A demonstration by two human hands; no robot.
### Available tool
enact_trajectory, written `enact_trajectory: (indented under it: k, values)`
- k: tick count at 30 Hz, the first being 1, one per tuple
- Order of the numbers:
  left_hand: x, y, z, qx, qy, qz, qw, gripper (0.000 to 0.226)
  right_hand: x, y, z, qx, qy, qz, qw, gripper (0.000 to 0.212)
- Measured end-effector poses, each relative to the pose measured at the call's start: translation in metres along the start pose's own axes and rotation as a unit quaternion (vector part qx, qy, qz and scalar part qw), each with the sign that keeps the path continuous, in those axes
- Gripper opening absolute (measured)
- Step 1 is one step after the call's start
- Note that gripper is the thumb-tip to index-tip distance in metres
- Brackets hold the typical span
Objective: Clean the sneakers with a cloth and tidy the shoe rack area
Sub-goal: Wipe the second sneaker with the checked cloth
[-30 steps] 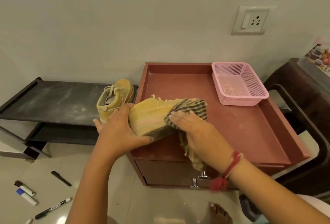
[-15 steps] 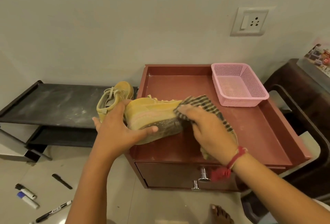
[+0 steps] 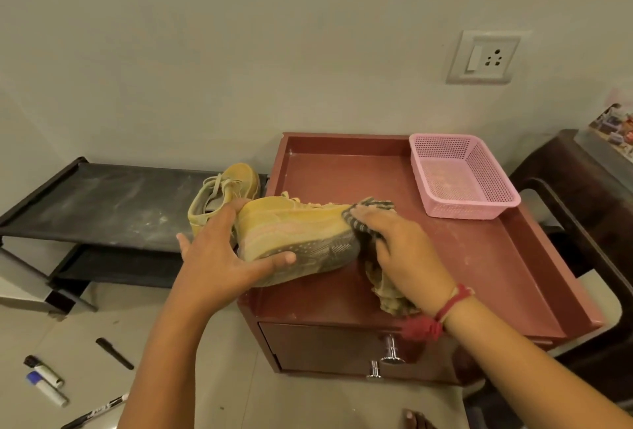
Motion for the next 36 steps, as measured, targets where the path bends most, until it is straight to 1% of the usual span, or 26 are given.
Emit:
enact_trajectory:
  k: [2,3,4,6,7,8,9,11,13,15,16,18,20,22,23,24,25,26,27,28,30,31,32,34,35,36]
  values:
    - [-0.001,0.0,0.0,0.009,0.0,-0.004,1.0,0.11,0.009,0.014,-0.01,-0.053,0.038,0.014,0.998,0.056]
    - [0.0,-0.001,0.0,0.01,0.006,-0.003,1.0,0.109,0.01,0.016,-0.015,-0.06,0.046,0.021,0.997,0.057]
    - [0.0,-0.001,0.0,0.01,0.013,-0.01,1.0,0.105,0.008,0.012,-0.014,-0.046,0.04,0.025,0.998,0.058]
    - [0.0,0.001,-0.001,0.002,0.021,-0.046,0.999,0.086,0.0,-0.003,-0.002,0.021,0.007,0.013,1.0,0.057]
    - [0.001,0.002,-0.001,0.0,0.026,-0.056,0.998,0.081,-0.001,-0.011,0.003,0.052,0.001,-0.004,0.999,0.056]
    - [0.002,0.003,-0.001,0.002,0.031,-0.061,0.998,0.08,-0.002,-0.017,0.007,0.07,0.005,-0.02,0.997,0.054]
    - [0.003,0.004,-0.001,0.005,0.034,-0.061,0.998,0.084,-0.002,-0.022,0.009,0.08,0.015,-0.029,0.996,0.052]
    - [0.004,0.009,0.001,0.007,0.033,-0.062,0.998,0.099,-0.007,-0.034,0.012,0.106,0.033,-0.028,0.993,0.05]
    - [0.003,0.014,0.002,0.007,0.03,-0.053,0.998,0.108,-0.02,-0.05,0.014,0.165,0.046,-0.007,0.985,0.047]
    - [0.002,0.016,0.002,0.009,0.024,-0.038,0.999,0.111,-0.032,-0.063,0.016,0.207,0.012,0.012,0.978,0.045]
    - [0.002,0.016,0.003,0.009,0.02,-0.025,0.999,0.112,-0.034,-0.061,0.015,0.203,-0.013,0.018,0.979,0.045]
    - [0.003,0.015,0.003,0.012,0.016,0.011,1.0,0.113,-0.024,-0.04,0.011,0.144,-0.04,0.031,0.988,0.048]
    - [0.004,0.017,0.004,0.013,0.014,0.03,0.999,0.114,-0.005,-0.013,0.002,0.043,-0.019,0.037,0.998,0.05]
    - [0.003,0.019,0.005,0.017,0.018,0.033,0.999,0.114,0.01,-0.001,-0.007,-0.067,0.017,-0.025,0.997,0.055]
    - [0.002,0.02,0.006,0.017,0.022,0.026,0.999,0.114,0.013,-0.006,-0.007,-0.095,0.02,-0.05,0.994,0.058]
    - [0.001,0.02,0.007,0.015,0.027,0.016,0.999,0.114,0.012,-0.015,-0.002,-0.079,0.015,-0.058,0.995,0.061]
    - [0.0,0.02,0.008,0.014,0.029,0.009,0.999,0.115,0.01,-0.024,0.004,-0.038,0.002,-0.049,0.998,0.061]
    - [-0.001,0.021,0.008,0.014,0.03,0.005,0.999,0.115,0.008,-0.032,0.007,0.002,-0.013,-0.042,0.999,0.059]
    - [-0.001,0.022,0.01,0.014,0.03,0.002,0.999,0.115,0.006,-0.035,0.01,0.02,-0.02,-0.035,0.999,0.056]
    - [-0.001,0.022,0.01,0.016,0.03,0.002,0.999,0.116,0.007,-0.032,0.009,0.013,-0.012,-0.027,0.999,0.054]
    - [-0.001,0.023,0.009,0.021,0.031,0.004,0.999,0.116,0.012,-0.019,-0.001,-0.055,0.022,-0.011,0.998,0.055]
    - [-0.001,0.023,0.009,0.02,0.033,0.004,0.999,0.116,0.015,-0.017,-0.005,-0.074,0.037,-0.004,0.997,0.057]
    - [-0.001,0.023,0.009,0.017,0.036,0.004,0.999,0.115,0.016,-0.021,-0.005,-0.061,0.034,0.006,0.998,0.059]
    - [-0.001,0.022,0.008,0.016,0.035,-0.002,0.999,0.115,0.01,-0.036,0.003,0.018,-0.019,0.019,0.999,0.059]
    - [-0.001,0.022,0.008,0.015,0.033,-0.003,0.999,0.115,0.007,-0.038,0.006,0.043,-0.037,0.018,0.998,0.058]
    - [0.0,0.022,0.009,0.017,0.034,-0.001,0.999,0.114,0.007,-0.032,0.005,0.04,-0.036,0.019,0.998,0.056]
Point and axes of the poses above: each hand's wrist, its own z-axis towards the middle knuckle, its own x-axis out of the palm, y = z × x, the point moved 4 cm from there along z, towards the middle knuckle, and after that the axes turned 8 degrees about -y, right-handed, at the moved point
